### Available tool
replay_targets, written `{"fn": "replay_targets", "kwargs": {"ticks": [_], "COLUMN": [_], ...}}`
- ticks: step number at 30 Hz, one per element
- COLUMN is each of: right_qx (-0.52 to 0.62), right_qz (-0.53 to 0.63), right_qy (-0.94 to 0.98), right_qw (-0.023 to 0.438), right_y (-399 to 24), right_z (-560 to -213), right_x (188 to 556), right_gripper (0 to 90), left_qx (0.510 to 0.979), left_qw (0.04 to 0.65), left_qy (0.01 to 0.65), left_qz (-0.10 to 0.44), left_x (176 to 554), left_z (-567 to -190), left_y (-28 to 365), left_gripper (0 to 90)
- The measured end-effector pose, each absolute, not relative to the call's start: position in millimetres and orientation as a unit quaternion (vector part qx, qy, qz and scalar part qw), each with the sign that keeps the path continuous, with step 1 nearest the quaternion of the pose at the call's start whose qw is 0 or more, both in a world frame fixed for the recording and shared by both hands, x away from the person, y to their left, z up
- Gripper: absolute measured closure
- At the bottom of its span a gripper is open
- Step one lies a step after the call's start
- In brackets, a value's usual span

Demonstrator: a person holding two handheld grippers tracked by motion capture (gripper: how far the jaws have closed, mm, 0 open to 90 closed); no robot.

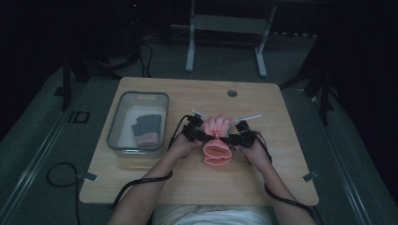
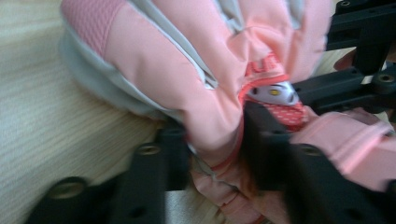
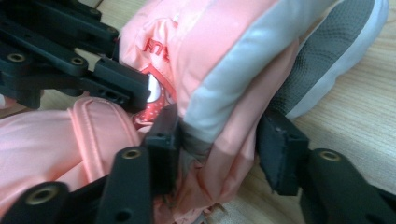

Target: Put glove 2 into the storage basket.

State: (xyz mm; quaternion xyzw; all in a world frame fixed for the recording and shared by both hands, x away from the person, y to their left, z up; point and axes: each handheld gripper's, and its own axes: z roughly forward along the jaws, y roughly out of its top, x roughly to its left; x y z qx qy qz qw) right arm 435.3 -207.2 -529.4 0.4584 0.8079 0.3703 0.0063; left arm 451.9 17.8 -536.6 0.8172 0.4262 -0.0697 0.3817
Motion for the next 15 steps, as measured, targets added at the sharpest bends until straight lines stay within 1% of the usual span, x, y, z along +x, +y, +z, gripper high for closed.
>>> {"fn": "replay_targets", "kwargs": {"ticks": [1, 4, 6, 10, 12, 15], "right_qx": [0.448, 0.448, 0.449, 0.446, 0.444, 0.441], "right_qz": [0.378, 0.384, 0.386, 0.404, 0.406, 0.415], "right_qy": [0.810, 0.807, 0.805, 0.798, 0.798, 0.795], "right_qw": [0.023, 0.031, 0.032, 0.039, 0.042, 0.048], "right_y": [-205, -205, -205, -207, -206, -204], "right_z": [-528, -525, -523, -513, -511, -502], "right_x": [431, 428, 427, 423, 423, 421], "right_gripper": [60.8, 63.6, 63.6, 65.2, 65.2, 65.6], "left_qx": [0.819, 0.823, 0.823, 0.826, 0.826, 0.827], "left_qw": [0.381, 0.380, 0.380, 0.389, 0.389, 0.394], "left_qy": [0.425, 0.419, 0.419, 0.406, 0.406, 0.400], "left_qz": [-0.066, -0.057, -0.057, -0.046, -0.046, -0.036], "left_x": [450, 448, 448, 446, 446, 444], "left_z": [-532, -525, -525, -507, -507, -491], "left_y": [17, 16, 16, 17, 17, 22], "left_gripper": [73.7, 75.7, 75.8, 76.2, 76.2, 76.6]}}
